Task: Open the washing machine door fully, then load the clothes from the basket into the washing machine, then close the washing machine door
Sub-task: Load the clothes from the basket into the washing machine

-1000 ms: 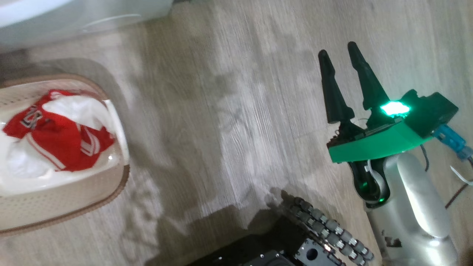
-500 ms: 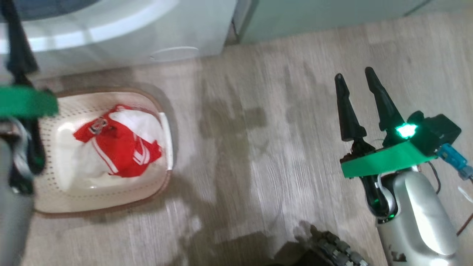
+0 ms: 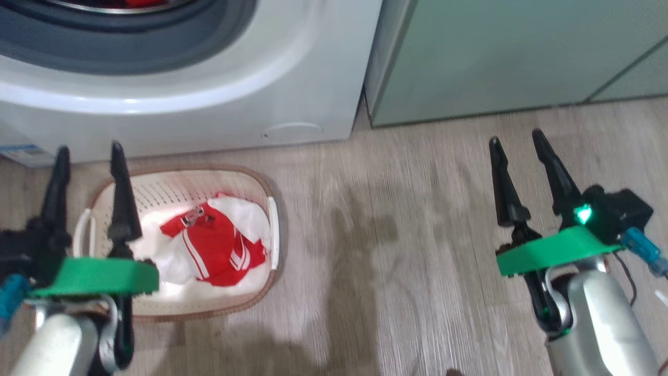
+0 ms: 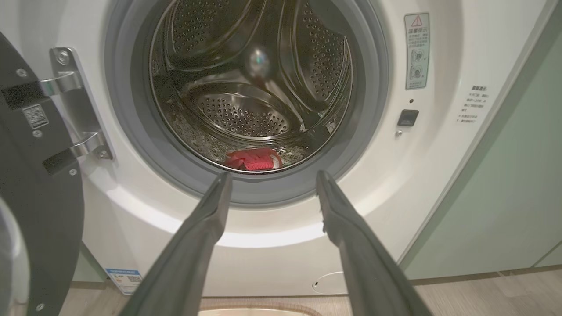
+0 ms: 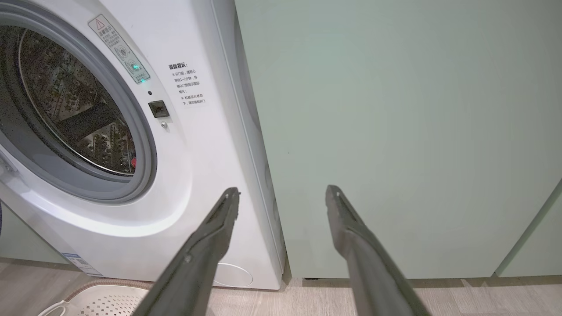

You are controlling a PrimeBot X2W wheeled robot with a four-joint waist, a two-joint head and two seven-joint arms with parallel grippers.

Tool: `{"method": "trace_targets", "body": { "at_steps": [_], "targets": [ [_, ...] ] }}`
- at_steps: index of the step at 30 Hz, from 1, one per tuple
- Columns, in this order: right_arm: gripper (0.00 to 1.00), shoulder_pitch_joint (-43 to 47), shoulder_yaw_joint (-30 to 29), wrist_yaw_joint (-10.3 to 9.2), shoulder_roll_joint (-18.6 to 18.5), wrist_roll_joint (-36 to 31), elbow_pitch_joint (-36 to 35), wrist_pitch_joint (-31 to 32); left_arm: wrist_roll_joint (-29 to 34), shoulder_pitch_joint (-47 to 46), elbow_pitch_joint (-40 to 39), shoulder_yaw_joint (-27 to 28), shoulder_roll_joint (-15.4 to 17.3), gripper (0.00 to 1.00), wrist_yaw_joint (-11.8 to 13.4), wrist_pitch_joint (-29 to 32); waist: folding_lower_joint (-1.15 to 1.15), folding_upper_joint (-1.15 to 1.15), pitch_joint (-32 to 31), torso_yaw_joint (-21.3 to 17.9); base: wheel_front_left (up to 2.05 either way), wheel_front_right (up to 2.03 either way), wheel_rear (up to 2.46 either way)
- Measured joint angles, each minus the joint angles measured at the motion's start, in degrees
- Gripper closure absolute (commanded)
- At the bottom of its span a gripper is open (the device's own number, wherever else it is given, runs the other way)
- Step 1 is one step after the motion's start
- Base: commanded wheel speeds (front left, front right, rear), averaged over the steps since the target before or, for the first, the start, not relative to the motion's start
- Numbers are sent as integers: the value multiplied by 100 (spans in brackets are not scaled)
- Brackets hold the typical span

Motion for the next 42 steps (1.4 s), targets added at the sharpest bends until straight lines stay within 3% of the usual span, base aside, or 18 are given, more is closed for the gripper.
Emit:
{"method": "trace_targets", "body": {
  "at_steps": [10,20,42],
  "targets": [
    [0,833,-199,0,1,-107,-263,452,229,708,172,-179,-309,0,-4,-16,0,0,-987,150,0,0,0],
    [0,1500,-358,0,4,-181,-593,810,421,1124,387,-375,-471,0,-253,-16,0,0,-1707,240,0,0,0],
    [0,1920,-457,0,23,-220,-984,1045,513,1364,577,-469,-580,0,-402,-16,0,0,-2065,278,0,0,0]
  ]
}}
